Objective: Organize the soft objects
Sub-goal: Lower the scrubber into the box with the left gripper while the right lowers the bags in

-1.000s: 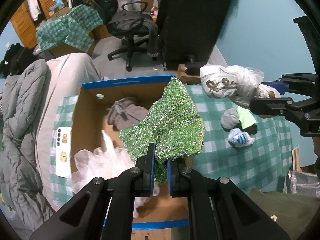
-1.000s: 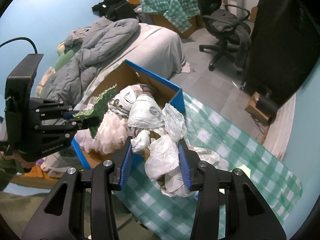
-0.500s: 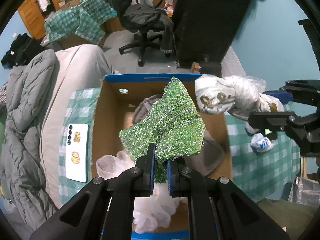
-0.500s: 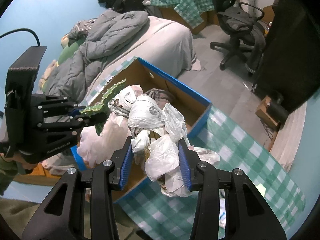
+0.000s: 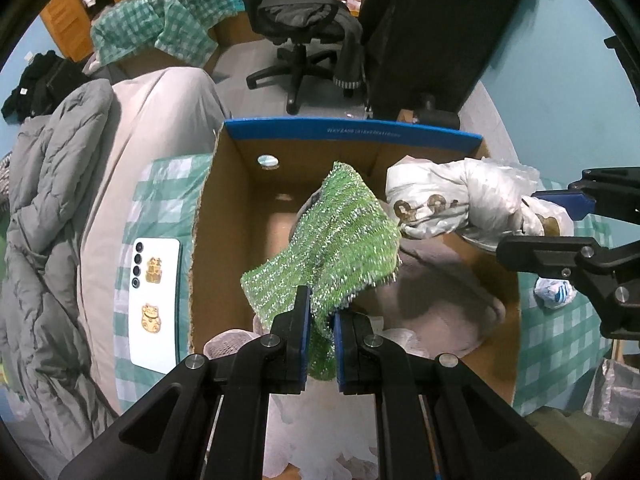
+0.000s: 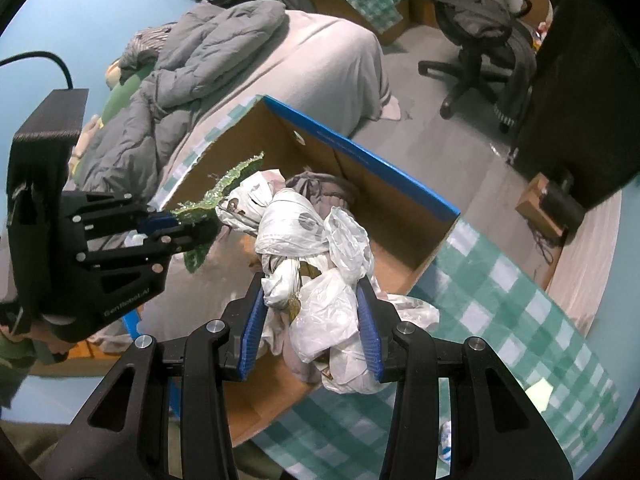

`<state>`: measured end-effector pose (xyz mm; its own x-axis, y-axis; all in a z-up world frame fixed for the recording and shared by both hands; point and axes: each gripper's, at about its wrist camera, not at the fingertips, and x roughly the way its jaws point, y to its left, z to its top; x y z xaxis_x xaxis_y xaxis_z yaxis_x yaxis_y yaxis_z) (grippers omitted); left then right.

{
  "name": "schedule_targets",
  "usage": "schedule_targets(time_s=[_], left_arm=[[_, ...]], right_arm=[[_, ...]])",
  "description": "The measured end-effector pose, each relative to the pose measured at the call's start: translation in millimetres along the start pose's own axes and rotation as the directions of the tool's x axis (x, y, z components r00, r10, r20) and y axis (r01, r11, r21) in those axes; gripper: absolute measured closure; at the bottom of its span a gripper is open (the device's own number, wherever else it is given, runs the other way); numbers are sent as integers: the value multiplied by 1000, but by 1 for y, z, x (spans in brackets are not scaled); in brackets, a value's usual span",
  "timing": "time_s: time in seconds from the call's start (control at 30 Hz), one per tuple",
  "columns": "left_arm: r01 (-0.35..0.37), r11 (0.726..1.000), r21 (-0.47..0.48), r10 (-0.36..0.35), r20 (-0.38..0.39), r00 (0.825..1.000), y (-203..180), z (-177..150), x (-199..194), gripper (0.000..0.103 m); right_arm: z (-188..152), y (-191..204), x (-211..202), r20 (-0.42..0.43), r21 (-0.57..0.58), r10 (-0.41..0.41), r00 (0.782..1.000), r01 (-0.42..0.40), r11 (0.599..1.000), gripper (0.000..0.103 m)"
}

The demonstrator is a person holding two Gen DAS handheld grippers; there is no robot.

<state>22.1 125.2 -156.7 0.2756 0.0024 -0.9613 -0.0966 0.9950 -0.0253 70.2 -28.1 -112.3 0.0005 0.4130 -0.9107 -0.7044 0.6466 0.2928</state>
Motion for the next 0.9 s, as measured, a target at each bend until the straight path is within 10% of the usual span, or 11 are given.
schedule_targets(time_s=[0.27,0.73,0.9], left_arm=[[-24,999,-22,24,-4,1000,2,-2,1,66],[-36,999,-32,37,23,999,1,-4,-19,60],[-82,997,-12,82,53,995,-9,-4,-29,35]], right_arm=[[6,1,7,-18,13,-22,1000,22,1000,54],[1,-3,-12,13,14,-51,999,51,999,37],[-3,-8,-22,22,24,-59,998,59,998,33]])
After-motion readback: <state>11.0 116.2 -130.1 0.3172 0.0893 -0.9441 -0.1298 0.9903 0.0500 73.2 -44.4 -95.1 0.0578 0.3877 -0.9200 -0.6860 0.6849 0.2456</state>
